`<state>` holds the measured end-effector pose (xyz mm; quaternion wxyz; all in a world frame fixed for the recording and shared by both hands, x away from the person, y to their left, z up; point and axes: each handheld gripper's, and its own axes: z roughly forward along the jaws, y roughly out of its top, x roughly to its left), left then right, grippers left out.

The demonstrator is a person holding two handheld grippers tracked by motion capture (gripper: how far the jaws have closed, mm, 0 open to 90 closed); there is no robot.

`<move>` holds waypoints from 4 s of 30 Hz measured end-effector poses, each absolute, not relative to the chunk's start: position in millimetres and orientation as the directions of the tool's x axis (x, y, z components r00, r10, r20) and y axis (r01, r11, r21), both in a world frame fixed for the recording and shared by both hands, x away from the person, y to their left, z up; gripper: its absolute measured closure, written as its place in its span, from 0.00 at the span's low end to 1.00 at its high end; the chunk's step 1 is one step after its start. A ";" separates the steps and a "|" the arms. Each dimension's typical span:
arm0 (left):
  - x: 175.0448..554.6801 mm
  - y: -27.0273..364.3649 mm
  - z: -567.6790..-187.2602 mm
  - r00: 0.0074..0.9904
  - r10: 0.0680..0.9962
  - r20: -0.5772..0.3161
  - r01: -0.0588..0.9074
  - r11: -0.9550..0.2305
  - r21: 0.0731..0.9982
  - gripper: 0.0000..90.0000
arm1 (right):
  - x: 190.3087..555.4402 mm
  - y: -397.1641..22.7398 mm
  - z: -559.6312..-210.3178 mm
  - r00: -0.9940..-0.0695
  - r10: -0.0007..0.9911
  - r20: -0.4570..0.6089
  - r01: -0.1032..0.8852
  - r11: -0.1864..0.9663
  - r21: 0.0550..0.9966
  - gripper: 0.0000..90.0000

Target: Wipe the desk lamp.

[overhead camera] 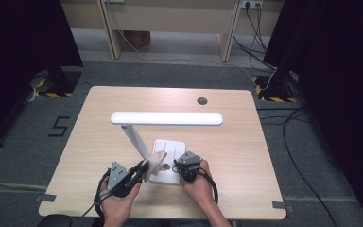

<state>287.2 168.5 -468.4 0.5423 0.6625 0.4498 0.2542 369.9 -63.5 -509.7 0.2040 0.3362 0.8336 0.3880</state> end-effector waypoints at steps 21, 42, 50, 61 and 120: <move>290.4 163.0 -485.4 0.472 0.866 -0.162 0.370 -0.027 0.929 0.91 | 369.7 -63.5 -509.8 -0.690 0.720 -0.080 0.402 0.472 0.784 1.00; 291.9 160.2 -493.6 0.478 0.864 -0.158 0.391 -0.049 0.919 0.91 | 370.2 -63.7 -509.7 -0.692 0.717 -0.083 0.398 0.475 0.785 1.00; 292.1 158.5 -500.0 0.477 0.863 -0.165 0.407 -0.051 0.912 0.91 | 370.2 -63.7 -509.8 -0.693 0.716 -0.084 0.397 0.476 0.785 1.00; 291.5 158.7 -504.2 0.479 0.862 -0.167 0.423 -0.059 0.904 0.91 | 370.2 -63.8 -509.8 -0.692 0.717 -0.083 0.397 0.475 0.785 1.00; 306.1 228.4 -345.2 0.419 0.900 -0.119 0.044 0.111 0.993 0.90 | 370.4 -63.5 -510.7 -0.689 0.720 -0.081 0.394 0.466 0.792 1.00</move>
